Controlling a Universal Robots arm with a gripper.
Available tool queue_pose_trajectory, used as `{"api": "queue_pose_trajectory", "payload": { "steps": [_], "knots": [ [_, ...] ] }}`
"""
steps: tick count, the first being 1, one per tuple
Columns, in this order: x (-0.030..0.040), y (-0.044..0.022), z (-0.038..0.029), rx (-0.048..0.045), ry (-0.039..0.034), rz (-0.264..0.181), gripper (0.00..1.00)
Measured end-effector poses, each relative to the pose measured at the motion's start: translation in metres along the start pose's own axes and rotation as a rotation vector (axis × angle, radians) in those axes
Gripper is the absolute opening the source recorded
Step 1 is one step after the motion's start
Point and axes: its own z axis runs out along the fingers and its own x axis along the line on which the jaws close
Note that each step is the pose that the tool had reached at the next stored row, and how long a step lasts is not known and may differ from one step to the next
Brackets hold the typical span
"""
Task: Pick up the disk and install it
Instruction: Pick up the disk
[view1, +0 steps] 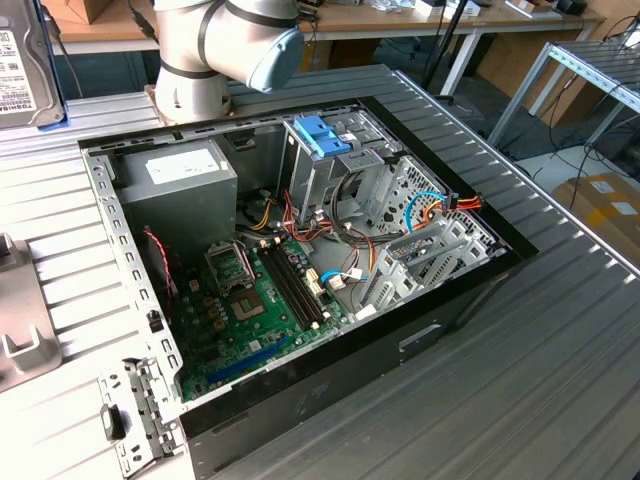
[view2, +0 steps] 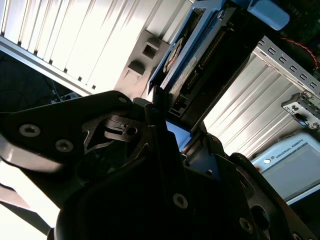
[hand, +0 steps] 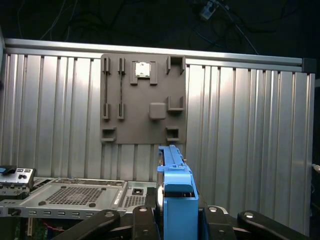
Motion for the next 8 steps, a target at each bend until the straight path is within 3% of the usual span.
{"api": "queue_pose_trajectory", "payload": {
  "steps": [8],
  "knots": [
    [0.0002, -0.005, -0.0001, 0.0, 0.0, 0.0, 0.37]
  ]
}}
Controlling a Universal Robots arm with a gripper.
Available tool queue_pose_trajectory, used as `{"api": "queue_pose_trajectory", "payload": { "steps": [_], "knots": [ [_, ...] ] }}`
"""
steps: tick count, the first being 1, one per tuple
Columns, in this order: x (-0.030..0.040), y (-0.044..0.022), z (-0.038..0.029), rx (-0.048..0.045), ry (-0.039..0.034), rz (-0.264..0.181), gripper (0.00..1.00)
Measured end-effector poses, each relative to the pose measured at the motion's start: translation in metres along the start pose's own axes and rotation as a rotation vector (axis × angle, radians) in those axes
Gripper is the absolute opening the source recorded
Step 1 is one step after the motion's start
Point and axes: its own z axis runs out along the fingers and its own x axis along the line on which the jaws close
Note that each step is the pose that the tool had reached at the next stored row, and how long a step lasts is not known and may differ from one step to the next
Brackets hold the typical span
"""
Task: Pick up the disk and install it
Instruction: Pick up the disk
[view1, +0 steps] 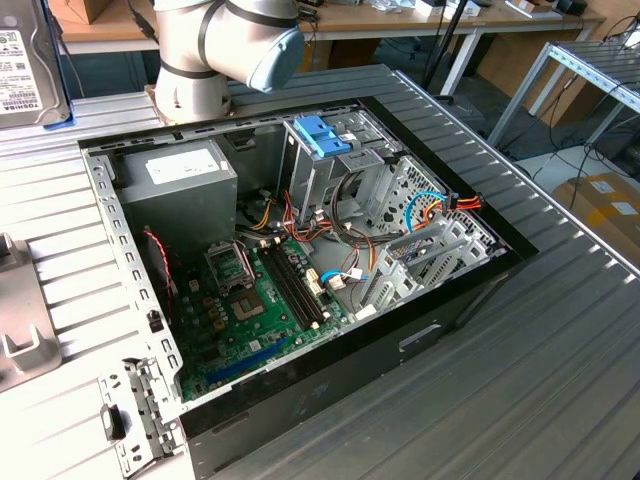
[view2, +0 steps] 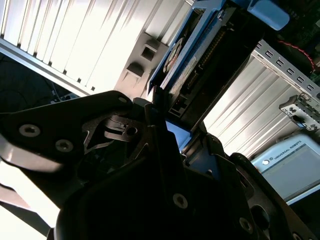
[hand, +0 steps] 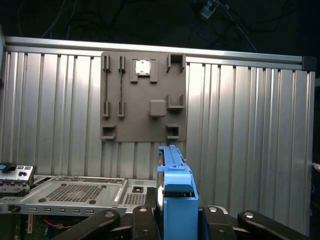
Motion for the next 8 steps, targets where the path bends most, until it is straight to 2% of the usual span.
{"api": "queue_pose_trajectory", "payload": {
  "steps": [8],
  "knots": [
    [0.0002, -0.005, -0.0002, 0.0, 0.0, 0.0, 0.37]
  ]
}}
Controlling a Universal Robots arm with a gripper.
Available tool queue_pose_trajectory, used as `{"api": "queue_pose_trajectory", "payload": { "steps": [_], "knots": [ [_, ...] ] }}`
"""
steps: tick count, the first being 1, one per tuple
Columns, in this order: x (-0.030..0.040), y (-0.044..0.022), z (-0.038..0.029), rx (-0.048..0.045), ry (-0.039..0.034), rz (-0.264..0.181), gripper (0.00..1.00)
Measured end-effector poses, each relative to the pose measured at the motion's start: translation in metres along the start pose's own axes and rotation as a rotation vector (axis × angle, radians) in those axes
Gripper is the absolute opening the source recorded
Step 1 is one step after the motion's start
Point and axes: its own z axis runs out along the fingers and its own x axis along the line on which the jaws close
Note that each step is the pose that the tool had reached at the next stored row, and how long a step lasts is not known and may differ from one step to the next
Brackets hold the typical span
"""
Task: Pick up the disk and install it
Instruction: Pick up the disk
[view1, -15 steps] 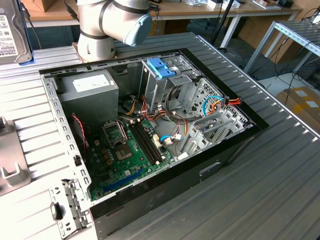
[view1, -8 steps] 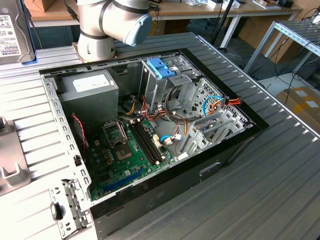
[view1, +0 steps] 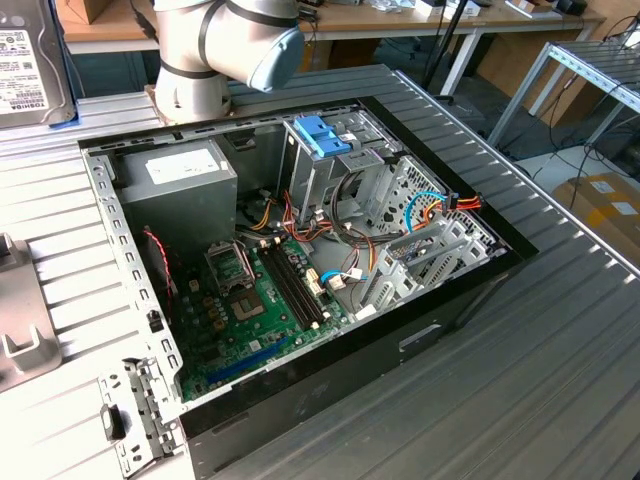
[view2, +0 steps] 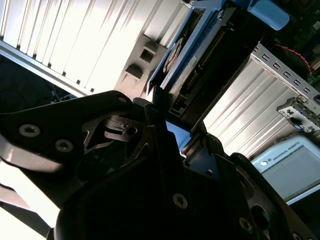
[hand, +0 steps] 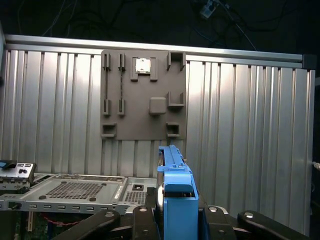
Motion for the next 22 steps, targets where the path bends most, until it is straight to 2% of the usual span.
{"api": "queue_pose_trajectory", "payload": {
  "steps": [22],
  "knots": [
    [0.0005, -0.0125, -0.0005, -0.0001, 0.0, 0.0, 0.37]
  ]
}}
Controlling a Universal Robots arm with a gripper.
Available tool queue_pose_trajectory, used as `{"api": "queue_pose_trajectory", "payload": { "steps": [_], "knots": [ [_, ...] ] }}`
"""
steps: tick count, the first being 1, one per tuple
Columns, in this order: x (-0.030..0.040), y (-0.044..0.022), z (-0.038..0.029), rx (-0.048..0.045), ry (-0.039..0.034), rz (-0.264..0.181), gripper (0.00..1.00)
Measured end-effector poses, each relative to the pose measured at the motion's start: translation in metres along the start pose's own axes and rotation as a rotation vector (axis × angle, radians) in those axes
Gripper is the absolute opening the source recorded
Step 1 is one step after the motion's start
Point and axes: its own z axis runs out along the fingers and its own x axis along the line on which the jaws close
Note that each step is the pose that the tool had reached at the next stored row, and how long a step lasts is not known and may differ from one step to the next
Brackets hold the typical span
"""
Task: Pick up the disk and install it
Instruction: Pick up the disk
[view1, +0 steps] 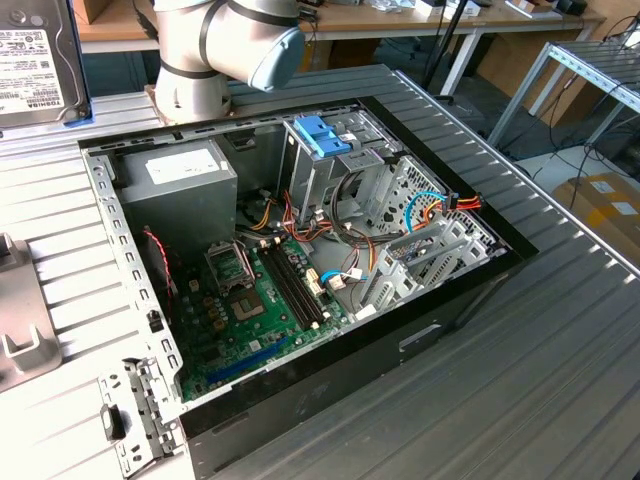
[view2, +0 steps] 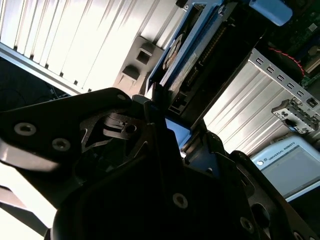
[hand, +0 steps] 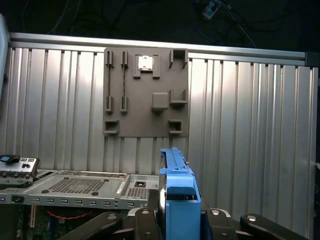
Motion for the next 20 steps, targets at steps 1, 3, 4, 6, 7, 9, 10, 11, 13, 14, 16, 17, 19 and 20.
{"api": "queue_pose_trajectory", "payload": {
  "steps": [1, 3, 4, 6, 7, 9, 10, 11, 13, 14, 16, 17, 19, 20],
  "knots": [
    [0.0001, -0.0008, 0.0, 0.0, 0.0, 0.0, 0.37],
    [0.0001, -0.0021, -0.0001, 0.0001, 0.0, 0.0, 0.37],
    [0.0001, -0.0026, -0.0001, 0.0, 0.0, 0.0, 0.37],
    [0.0002, -0.0036, -0.0001, 0.0001, 0.0, 0.0, 0.37],
    [0.0002, -0.0041, -0.0002, 0.0, 0.0, 0.0, 0.37],
    [0.0002, -0.0052, -0.0002, 0.0, 0.0, 0.0, 0.37],
    [0.0003, -0.0056, -0.0002, 0.0, 0.0001, 0.0, 0.37],
    [0.0003, -0.006, -0.0002, 0.0, 0.0, 0.0, 0.37],
    [0.0003, -0.0072, -0.0003, 0.0, 0.0, 0.0, 0.37],
    [0.0004, -0.0078, -0.0003, 0.0, 0.0, 0.0, 0.37],
    [0.0004, -0.0086, -0.0003, 0.0001, 0.0, 0.0, 0.37],
    [0.0004, -0.009, -0.0003, 0.0, 0.0, 0.0, 0.37],
    [0.0005, -0.0099, -0.0004, 0.0001, 0.0, 0.0, 0.37],
    [0.0005, -0.0104, -0.0004, 0.0, 0.0, 0.0, 0.37]
  ]
}}
